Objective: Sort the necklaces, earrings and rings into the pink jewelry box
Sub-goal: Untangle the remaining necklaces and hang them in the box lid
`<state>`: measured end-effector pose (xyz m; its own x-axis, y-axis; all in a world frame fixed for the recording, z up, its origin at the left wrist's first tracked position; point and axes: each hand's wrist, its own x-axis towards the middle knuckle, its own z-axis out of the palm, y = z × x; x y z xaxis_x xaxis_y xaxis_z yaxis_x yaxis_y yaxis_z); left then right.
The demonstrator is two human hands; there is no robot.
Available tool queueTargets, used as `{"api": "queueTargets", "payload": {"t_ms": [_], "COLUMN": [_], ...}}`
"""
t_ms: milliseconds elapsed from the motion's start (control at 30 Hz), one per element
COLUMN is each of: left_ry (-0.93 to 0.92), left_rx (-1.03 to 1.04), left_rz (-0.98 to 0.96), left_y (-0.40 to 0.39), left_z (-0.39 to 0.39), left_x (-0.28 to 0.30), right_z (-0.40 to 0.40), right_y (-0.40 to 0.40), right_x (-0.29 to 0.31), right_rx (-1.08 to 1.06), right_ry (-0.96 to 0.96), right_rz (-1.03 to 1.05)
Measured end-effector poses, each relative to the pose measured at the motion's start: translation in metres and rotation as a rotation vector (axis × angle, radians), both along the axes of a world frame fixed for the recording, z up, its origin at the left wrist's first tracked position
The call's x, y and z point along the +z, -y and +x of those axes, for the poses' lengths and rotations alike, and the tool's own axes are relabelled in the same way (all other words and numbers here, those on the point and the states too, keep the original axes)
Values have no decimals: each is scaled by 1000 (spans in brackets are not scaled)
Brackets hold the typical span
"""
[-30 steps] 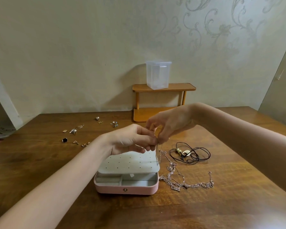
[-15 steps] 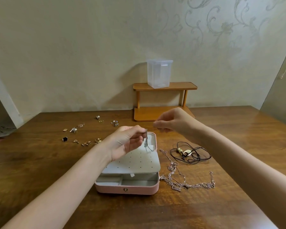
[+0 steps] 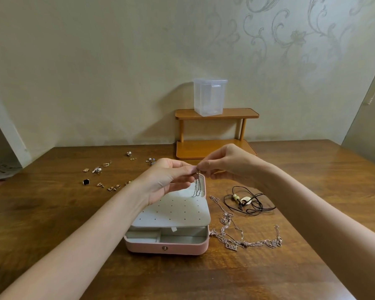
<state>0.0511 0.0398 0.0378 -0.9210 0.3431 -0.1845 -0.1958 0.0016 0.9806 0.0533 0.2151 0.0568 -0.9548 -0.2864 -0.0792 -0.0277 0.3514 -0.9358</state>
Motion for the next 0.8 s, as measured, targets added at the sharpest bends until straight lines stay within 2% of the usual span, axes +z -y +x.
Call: {"api": "queueTargets", "payload": {"t_ms": [233,400,533,633,800], "left_ry": [9,-30,-105,-197,-267], "left_rx": [-10,139,277,320,332], "left_rz": [-1,29,9,-90,-107], "left_y": [-4,-13,-22,-25,-25], "left_z": [1,3,4,3,4], "left_x": [3,-3,-8,-9,-9], "right_z": [-2,-3,-4,-4,-6], "right_y": [2,16,27,29,32], "right_x": [1,1,-7,-8,-7], "right_rx": [-20,-136,-259,-280,-338], "right_ry": [79,-35,-85,-90,-165], "right_rz": [-26,76,17,5,24]}}
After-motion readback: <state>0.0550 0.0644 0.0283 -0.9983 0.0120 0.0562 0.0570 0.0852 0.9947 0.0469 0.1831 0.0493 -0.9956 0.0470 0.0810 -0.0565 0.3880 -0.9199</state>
